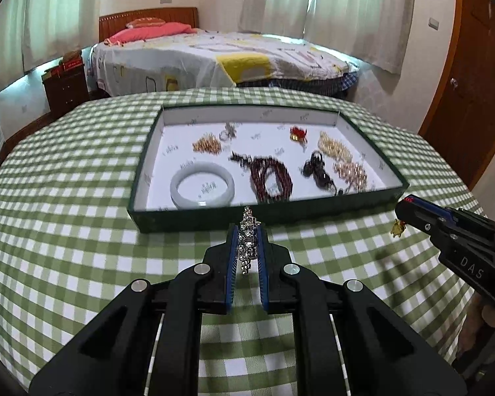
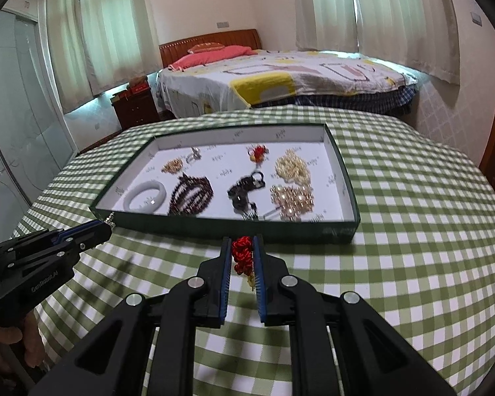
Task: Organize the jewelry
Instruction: 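Carry the rhinestone brooch and red flower pendant over the green box with both tools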
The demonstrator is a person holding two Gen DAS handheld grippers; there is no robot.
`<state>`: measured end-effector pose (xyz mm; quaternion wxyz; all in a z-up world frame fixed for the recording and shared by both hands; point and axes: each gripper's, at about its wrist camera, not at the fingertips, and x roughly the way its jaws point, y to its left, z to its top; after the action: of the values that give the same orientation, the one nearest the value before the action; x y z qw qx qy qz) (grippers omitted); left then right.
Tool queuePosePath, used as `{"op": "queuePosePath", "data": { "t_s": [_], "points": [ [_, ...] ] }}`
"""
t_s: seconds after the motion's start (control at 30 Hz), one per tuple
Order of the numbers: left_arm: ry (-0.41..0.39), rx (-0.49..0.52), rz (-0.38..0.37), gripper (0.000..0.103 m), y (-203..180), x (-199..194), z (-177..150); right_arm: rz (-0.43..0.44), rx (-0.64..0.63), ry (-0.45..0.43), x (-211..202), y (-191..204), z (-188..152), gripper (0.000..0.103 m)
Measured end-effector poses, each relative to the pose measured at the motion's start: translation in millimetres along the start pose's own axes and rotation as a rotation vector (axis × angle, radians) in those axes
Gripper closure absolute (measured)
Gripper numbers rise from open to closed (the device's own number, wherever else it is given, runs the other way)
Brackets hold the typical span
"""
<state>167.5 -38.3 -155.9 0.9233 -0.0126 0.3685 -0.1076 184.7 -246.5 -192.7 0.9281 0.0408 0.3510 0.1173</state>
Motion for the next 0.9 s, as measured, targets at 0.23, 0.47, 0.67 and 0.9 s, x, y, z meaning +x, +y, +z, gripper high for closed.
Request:
{"op": "queuePosePath", "data": {
  "t_s": [0.23, 0.47, 0.67, 0.9],
  "points": [
    [-0.064, -0.006, 0.007, 0.092, 4, -15, 21, 0.002, -0.021, -0.048, -8, 7, 20, 0.089],
    [-0.120, -0.003, 0.007, 0.092, 5, -18, 46, 0.013, -0.050, -0.110, -9, 14, 52, 0.089],
    [-0.175, 0.010, 0.003, 0.091, 1, -11, 78, 0.031, -0.067, -0.157, -2, 21, 81, 0.089],
    [-0.204, 0.020, 0.020, 0.091, -3, 21, 110, 0.039, -0.091, -0.196, 21, 26, 110, 0.089]
  ]
}}
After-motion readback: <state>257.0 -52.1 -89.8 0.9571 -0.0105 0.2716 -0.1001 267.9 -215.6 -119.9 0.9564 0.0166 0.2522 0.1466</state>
